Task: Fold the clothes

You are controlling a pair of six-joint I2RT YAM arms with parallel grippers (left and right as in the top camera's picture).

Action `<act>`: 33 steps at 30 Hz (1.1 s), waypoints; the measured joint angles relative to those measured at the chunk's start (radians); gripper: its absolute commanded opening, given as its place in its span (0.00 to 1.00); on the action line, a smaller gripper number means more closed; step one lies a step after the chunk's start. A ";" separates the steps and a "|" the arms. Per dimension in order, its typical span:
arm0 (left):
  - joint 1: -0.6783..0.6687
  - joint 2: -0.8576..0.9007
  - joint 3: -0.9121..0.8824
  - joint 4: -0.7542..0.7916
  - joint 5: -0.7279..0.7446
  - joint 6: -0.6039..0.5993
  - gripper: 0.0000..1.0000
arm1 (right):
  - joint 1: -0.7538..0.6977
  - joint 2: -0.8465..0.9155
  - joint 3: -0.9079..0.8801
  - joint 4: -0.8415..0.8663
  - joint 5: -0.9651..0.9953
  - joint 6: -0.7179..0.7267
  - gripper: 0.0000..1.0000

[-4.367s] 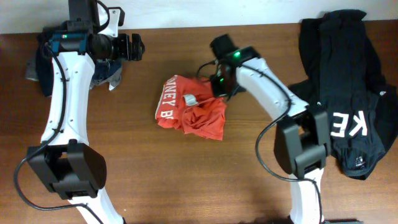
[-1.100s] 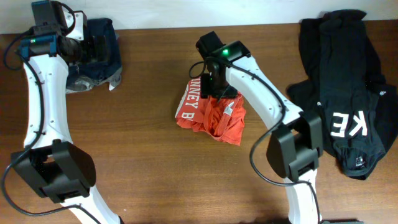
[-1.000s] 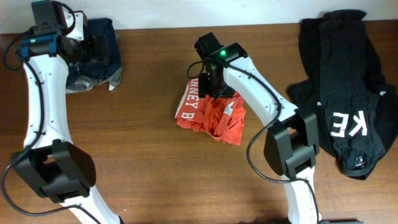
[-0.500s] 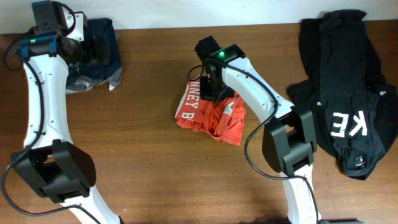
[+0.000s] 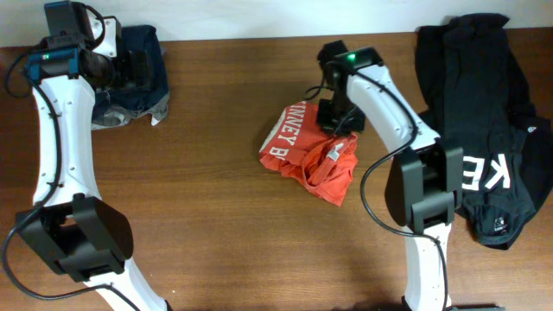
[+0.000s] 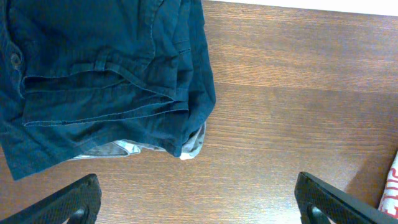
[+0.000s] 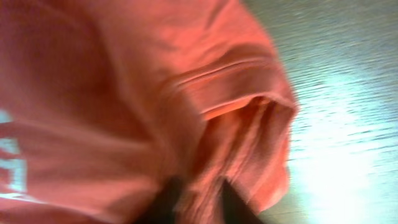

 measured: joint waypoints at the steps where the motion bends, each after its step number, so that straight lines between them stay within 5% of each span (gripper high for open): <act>1: 0.000 0.000 0.000 -0.001 0.000 0.000 0.99 | -0.009 0.000 0.000 -0.002 0.002 -0.008 0.76; 9: 0.000 0.000 0.000 -0.011 0.001 0.001 0.99 | -0.016 -0.006 0.038 -0.108 -0.019 -0.045 0.77; 16: -0.048 0.037 0.000 -0.034 0.159 0.082 0.99 | -0.106 -0.071 0.046 -0.098 -0.051 -0.051 0.82; 25: -0.426 0.135 0.000 -0.027 0.220 0.188 0.99 | -0.415 -0.089 0.056 -0.096 -0.103 -0.097 0.84; 33: -0.751 0.169 0.000 -0.025 0.139 0.261 0.99 | -0.550 -0.089 0.056 -0.109 -0.120 -0.151 0.85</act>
